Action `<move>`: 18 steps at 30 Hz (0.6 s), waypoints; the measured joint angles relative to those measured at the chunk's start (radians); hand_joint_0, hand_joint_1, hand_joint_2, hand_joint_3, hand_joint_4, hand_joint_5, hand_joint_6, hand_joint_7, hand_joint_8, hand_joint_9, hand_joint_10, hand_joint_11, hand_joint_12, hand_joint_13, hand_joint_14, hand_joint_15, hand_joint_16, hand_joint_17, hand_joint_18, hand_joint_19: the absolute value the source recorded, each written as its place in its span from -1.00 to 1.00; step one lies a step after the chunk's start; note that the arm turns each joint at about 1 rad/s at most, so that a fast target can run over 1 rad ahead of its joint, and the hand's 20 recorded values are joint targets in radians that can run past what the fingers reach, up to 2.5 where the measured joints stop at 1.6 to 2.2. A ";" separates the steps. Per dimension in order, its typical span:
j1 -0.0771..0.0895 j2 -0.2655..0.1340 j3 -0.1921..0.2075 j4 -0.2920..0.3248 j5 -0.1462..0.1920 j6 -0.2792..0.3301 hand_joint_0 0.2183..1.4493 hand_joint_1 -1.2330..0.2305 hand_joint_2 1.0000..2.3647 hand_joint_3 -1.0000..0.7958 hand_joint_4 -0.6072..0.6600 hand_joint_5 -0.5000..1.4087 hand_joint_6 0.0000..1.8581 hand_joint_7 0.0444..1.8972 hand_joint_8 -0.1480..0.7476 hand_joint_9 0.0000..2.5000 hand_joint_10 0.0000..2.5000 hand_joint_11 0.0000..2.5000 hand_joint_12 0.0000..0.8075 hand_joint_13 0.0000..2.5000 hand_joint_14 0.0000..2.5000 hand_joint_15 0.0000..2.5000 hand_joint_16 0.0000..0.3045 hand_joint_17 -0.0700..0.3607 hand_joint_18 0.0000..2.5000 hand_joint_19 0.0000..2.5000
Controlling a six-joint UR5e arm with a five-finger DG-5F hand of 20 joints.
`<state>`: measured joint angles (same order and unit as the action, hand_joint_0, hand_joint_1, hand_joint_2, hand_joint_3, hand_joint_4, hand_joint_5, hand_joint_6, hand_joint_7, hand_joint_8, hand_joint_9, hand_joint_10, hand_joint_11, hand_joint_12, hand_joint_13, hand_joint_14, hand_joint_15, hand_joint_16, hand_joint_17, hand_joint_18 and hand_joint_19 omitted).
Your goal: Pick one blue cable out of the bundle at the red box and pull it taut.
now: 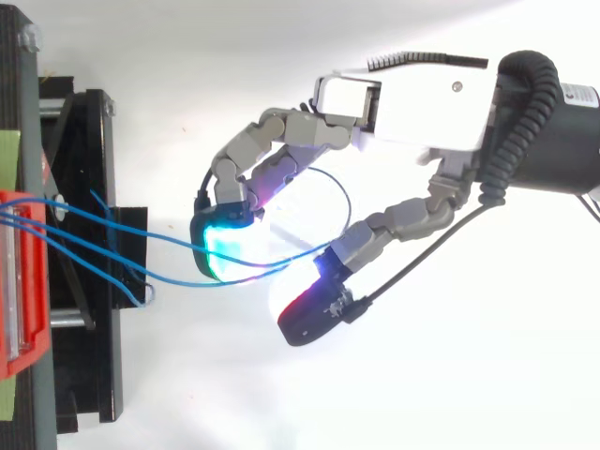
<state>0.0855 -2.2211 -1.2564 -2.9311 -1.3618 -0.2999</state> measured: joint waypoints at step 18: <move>0.000 0.000 0.000 -0.001 0.002 -0.001 -0.54 -0.26 -1.00 -0.44 -0.30 -0.61 -0.12 -0.01 -0.27 -0.19 -0.99 -0.52 -0.09 -0.39 -0.99 -0.69 -0.71 -0.21 -0.52 -0.69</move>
<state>0.0857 -2.2212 -1.2563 -2.9318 -1.3602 -0.3007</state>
